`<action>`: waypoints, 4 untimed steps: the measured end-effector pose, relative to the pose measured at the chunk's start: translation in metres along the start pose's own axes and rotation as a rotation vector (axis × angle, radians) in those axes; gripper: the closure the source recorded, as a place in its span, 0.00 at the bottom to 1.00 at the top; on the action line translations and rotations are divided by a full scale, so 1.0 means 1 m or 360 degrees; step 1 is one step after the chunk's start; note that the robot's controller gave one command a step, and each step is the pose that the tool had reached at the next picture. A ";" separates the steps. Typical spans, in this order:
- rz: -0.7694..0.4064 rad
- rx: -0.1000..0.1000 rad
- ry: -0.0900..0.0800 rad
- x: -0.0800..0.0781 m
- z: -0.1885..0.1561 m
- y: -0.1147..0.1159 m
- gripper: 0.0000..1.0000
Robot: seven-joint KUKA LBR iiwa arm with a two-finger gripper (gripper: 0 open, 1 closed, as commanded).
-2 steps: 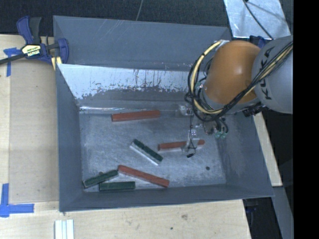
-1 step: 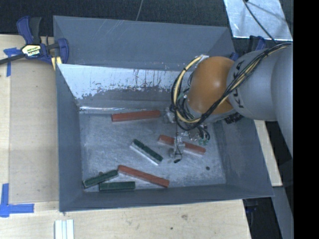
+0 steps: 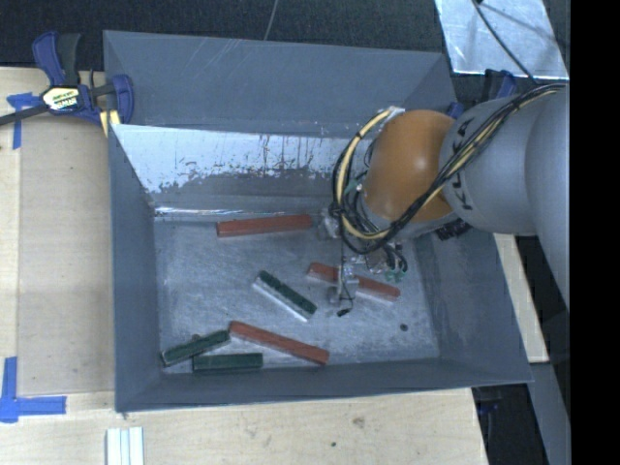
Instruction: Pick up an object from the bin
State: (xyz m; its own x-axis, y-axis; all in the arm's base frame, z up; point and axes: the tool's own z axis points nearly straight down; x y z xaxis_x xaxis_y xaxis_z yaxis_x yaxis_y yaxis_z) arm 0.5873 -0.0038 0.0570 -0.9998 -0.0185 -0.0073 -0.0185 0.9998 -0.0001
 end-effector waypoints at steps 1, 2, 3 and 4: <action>-0.0187 -0.0001 0.0009 0.026 -0.014 0.002 0.00; 0.0044 -0.0001 0.0012 0.027 -0.013 0.000 0.00; -0.0186 0.0000 0.0001 0.024 -0.015 0.001 1.00; -0.0186 0.0000 0.0001 0.024 -0.015 0.001 1.00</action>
Offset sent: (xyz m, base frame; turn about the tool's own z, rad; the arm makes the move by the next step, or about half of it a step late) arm -0.0281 -0.0012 0.0130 0.1006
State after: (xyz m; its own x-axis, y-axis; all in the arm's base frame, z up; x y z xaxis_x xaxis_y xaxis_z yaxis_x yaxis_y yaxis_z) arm 0.5631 -0.0031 0.0722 -0.9908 -0.1350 -0.0063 -0.1350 0.9908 -0.0012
